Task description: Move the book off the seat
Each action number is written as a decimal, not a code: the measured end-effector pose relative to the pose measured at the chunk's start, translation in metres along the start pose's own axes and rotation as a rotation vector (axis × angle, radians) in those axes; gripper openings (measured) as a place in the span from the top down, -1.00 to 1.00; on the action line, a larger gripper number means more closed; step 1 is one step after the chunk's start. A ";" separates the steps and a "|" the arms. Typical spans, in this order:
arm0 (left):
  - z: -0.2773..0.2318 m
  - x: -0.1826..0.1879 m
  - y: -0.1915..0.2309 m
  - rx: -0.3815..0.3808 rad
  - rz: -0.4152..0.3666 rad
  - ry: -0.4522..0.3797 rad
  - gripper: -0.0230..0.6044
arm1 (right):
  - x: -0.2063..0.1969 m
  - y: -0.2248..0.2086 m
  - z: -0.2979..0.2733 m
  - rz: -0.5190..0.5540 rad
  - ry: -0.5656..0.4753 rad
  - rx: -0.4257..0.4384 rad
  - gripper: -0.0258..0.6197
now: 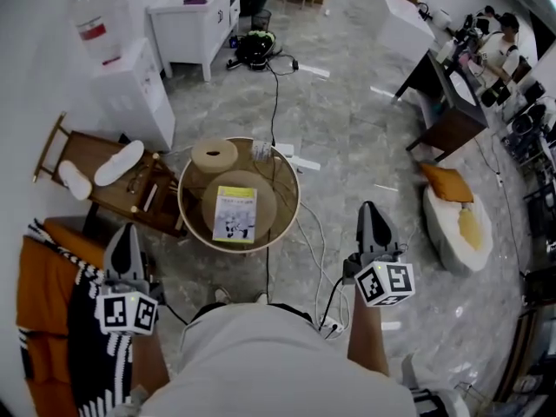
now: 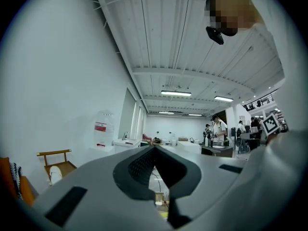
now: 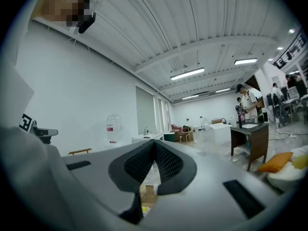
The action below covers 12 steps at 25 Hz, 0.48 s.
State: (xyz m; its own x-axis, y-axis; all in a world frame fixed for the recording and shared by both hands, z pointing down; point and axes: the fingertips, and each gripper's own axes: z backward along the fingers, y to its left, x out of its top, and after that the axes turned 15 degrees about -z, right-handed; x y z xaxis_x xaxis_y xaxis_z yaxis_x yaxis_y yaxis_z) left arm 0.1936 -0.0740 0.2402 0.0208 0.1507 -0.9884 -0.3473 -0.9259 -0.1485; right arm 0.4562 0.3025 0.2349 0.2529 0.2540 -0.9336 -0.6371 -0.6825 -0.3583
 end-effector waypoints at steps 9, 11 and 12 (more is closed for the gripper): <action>0.000 -0.002 0.012 -0.006 0.010 -0.014 0.87 | -0.013 0.039 -0.017 0.097 0.048 0.046 0.85; 0.000 -0.009 0.016 -0.009 0.009 -0.003 0.87 | -0.018 0.048 -0.020 0.116 0.059 0.058 0.85; 0.001 -0.012 0.017 -0.010 0.012 0.003 0.88 | -0.020 0.052 -0.021 0.129 0.066 0.062 0.85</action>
State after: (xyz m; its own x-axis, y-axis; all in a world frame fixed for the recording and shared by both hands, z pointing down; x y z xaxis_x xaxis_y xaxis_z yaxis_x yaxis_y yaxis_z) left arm 0.1866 -0.0910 0.2497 0.0195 0.1382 -0.9902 -0.3377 -0.9313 -0.1367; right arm 0.4332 0.2468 0.2353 0.2124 0.1202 -0.9698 -0.7106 -0.6623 -0.2377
